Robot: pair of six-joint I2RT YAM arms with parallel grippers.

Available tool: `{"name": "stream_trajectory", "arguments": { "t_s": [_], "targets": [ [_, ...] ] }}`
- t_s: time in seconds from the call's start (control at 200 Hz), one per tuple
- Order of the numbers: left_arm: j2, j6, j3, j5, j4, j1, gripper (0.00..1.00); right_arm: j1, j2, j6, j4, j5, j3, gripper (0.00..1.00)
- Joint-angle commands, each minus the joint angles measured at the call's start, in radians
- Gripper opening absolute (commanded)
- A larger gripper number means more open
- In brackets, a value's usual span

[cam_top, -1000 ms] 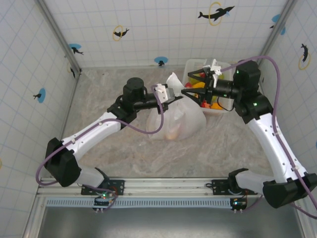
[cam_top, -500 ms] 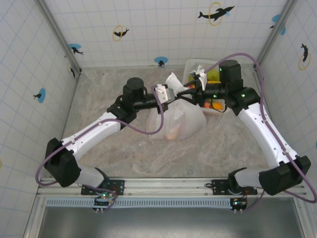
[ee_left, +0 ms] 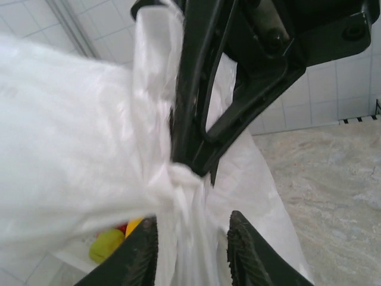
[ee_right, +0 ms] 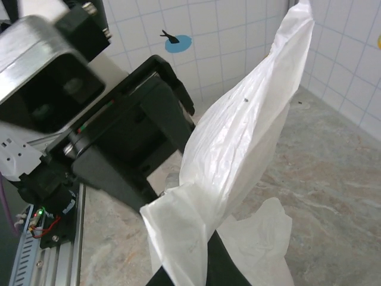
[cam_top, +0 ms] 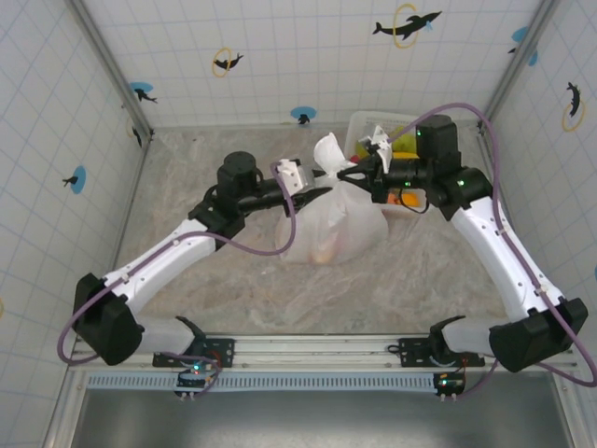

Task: Place the fake fruits into the plastic bag and tie a complex knot

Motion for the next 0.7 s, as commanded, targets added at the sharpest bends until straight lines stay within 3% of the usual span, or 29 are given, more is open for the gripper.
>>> {"name": "stream_trajectory", "arguments": {
  "t_s": [0.0,0.085,0.19,0.44,0.696],
  "targets": [
    [-0.096,-0.137,-0.088,0.044,0.106,0.087,0.44,-0.006,-0.061,-0.033,0.106,-0.016,-0.057,0.00],
    [-0.118,-0.243,-0.110,0.044,0.177,0.154,0.52,-0.004,-0.072,-0.037,0.138,-0.035,-0.078,0.00],
    [-0.060,-0.363,-0.014,0.073,0.173,0.222,0.53,0.000,-0.071,-0.043,0.139,-0.041,-0.081,0.00],
    [0.117,-0.481,0.208,0.196,0.143,0.219,0.58,0.018,-0.066,-0.051,0.144,-0.041,-0.088,0.00],
    [0.208,-0.516,0.278,0.298,0.148,0.139,0.64,0.032,-0.065,-0.071,0.135,-0.047,-0.095,0.00]
  ]
}}
